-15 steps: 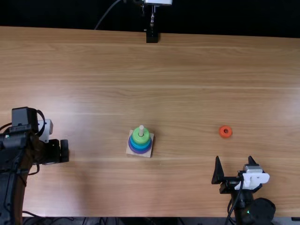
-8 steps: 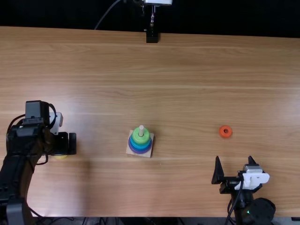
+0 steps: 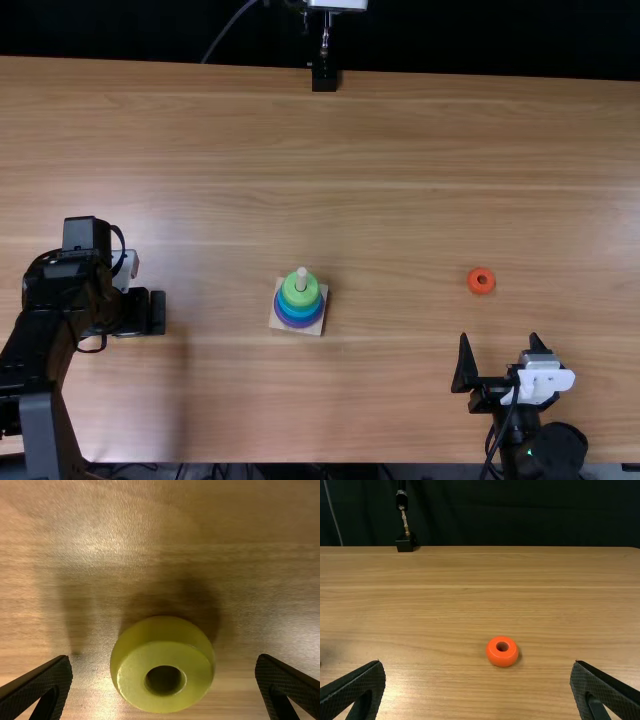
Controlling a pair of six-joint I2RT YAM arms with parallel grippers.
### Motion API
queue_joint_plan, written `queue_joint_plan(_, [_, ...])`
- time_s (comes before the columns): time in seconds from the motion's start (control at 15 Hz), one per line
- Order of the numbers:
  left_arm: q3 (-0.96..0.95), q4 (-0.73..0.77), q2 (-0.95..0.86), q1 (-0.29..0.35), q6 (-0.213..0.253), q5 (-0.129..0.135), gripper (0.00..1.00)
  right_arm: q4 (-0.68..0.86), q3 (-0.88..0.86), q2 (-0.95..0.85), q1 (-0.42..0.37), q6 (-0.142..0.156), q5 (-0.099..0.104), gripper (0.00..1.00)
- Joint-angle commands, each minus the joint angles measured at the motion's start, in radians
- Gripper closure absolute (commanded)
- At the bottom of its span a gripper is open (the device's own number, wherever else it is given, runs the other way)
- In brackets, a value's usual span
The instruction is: Build the Hanoi tower: stack the rings onto the peg from bottom to top in this color order: purple, dark blue, light blue, dark green, light green, yellow, orange.
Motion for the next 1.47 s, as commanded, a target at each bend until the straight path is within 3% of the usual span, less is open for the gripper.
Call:
queue_joint_plan(0.0, [0.006,-0.001,0.016,-0.007,0.012,0.012,0.00,-0.075,-0.061,-0.013,-0.009,-0.003,-0.010,0.00])
queue_joint_plan(0.4, [0.006,-0.015,0.030,-0.007,0.012,0.012,0.00,-0.075,-0.061,-0.013,-0.009,-0.003,-0.010,0.00])
queue_joint_plan(0.47, [0.006,-0.014,0.030,-0.007,0.012,0.010,0.08,-0.075,-0.061,-0.013,-0.009,-0.003,-0.010,0.00])
queue_joint_plan(0.53, [0.006,-0.003,0.030,-0.007,0.012,0.010,0.23,-0.075,-0.061,-0.013,-0.008,-0.003,-0.010,0.00])
queue_joint_plan(0.8, [0.005,0.001,0.026,-0.005,0.002,0.009,0.90,-0.075,-0.061,-0.013,-0.009,-0.003,-0.010,0.00])
queue_joint_plan(0.87, [0.005,-0.001,0.024,-0.005,0.000,0.009,0.98,-0.075,-0.061,-0.013,-0.009,-0.003,-0.010,0.00])
queue_joint_plan(1.27, [0.052,-0.021,-0.022,-0.011,0.002,0.009,1.00,-0.075,-0.061,-0.013,-0.009,-0.003,-0.010,0.00])
queue_joint_plan(1.4, [0.102,-0.054,-0.057,-0.042,0.000,0.012,1.00,-0.075,-0.061,-0.013,-0.008,-0.003,-0.010,0.00])
